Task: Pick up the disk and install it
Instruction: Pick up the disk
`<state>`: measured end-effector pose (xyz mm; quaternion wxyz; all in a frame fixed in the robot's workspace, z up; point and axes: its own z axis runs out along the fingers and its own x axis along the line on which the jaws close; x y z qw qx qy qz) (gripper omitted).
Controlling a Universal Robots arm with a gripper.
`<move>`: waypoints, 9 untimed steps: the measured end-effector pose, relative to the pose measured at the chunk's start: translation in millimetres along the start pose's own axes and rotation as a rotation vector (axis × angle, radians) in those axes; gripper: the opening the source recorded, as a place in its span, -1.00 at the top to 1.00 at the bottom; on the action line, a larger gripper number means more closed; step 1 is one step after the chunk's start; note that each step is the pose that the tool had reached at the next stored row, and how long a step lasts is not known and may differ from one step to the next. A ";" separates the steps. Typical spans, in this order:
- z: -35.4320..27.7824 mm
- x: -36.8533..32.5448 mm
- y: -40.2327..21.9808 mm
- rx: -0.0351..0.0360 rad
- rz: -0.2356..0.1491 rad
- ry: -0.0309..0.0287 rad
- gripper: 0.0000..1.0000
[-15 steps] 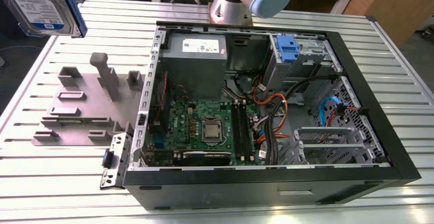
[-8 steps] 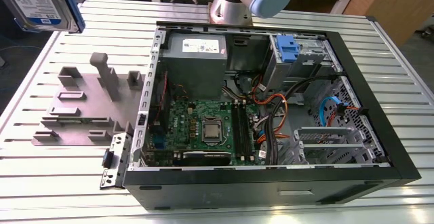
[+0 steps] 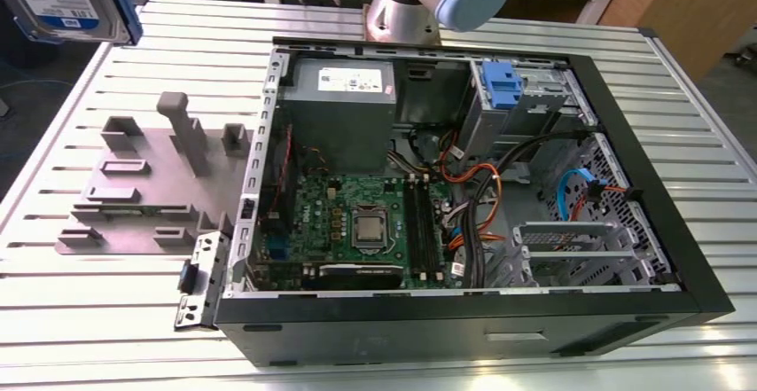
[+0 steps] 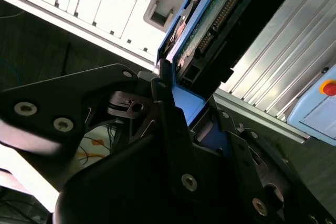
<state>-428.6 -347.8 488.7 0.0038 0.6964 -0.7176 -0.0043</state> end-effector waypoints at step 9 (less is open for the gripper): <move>-9.9 0.0 0.1 0.0001 0.000 0.0000 0.27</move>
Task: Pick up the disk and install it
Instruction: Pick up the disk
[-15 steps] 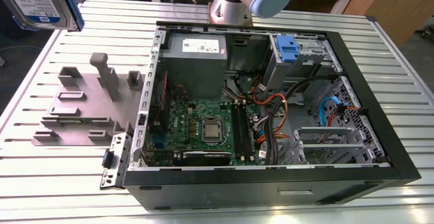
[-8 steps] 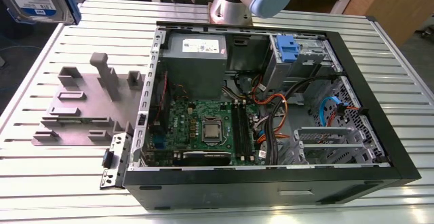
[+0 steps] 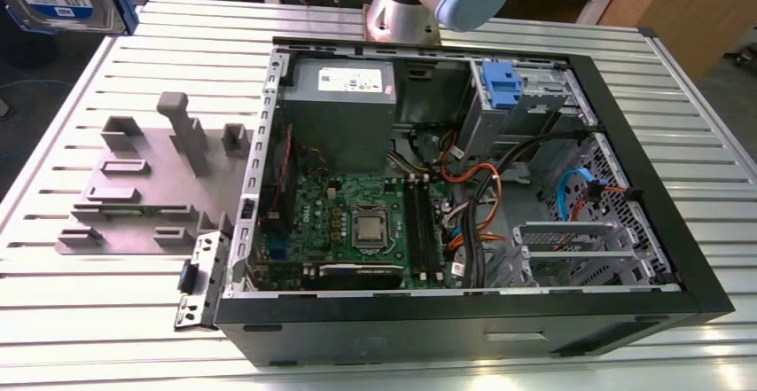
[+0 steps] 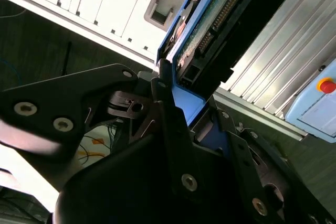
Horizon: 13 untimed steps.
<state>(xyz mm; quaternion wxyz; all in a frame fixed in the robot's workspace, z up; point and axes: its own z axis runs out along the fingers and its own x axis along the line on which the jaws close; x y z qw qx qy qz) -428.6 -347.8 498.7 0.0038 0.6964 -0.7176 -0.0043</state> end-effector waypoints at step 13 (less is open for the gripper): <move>-0.1 -0.1 -2.2 0.0000 0.000 0.0010 0.27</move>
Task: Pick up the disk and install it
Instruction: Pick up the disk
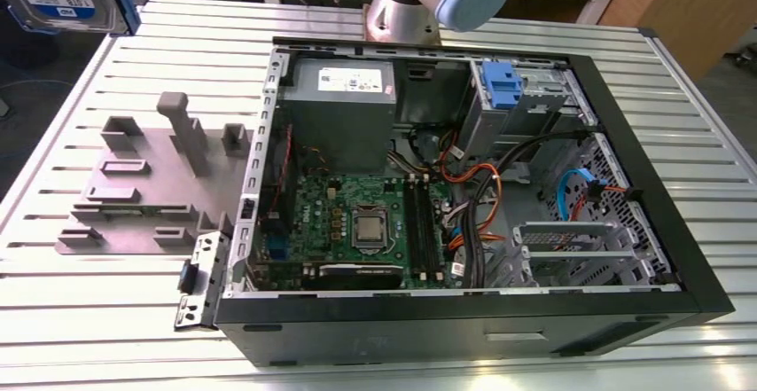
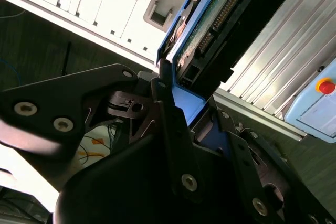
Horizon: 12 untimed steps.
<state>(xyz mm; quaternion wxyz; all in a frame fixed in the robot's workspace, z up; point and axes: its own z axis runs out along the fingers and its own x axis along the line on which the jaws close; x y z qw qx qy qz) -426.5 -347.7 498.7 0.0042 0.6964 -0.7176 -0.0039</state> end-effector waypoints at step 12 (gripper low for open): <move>0.0 -0.1 -1.8 0.0000 0.000 0.0000 0.27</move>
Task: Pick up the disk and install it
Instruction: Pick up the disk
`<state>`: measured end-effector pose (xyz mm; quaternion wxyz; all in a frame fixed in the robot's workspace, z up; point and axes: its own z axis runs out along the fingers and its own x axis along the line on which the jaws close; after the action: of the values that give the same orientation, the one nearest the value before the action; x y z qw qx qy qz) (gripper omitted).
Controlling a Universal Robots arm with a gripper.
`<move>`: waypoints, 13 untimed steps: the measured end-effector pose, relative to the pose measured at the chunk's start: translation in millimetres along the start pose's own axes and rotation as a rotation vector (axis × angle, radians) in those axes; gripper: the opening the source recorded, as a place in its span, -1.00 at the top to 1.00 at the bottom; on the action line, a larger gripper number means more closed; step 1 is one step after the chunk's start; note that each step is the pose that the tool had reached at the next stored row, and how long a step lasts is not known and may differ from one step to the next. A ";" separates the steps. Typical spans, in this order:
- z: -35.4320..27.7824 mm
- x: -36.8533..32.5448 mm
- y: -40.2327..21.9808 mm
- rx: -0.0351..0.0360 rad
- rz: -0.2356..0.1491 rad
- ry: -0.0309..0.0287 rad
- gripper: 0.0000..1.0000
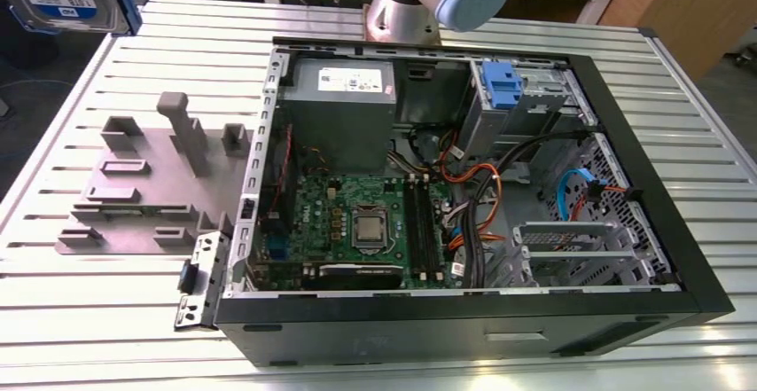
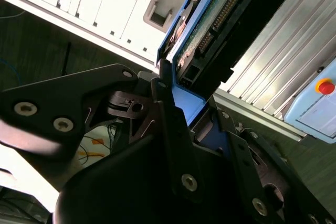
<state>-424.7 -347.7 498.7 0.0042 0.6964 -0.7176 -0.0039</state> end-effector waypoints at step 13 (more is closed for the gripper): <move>0.0 -0.1 -5.1 0.0000 0.000 0.0000 0.27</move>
<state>-419.6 -347.7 498.7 0.0042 0.6964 -0.7176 -0.0039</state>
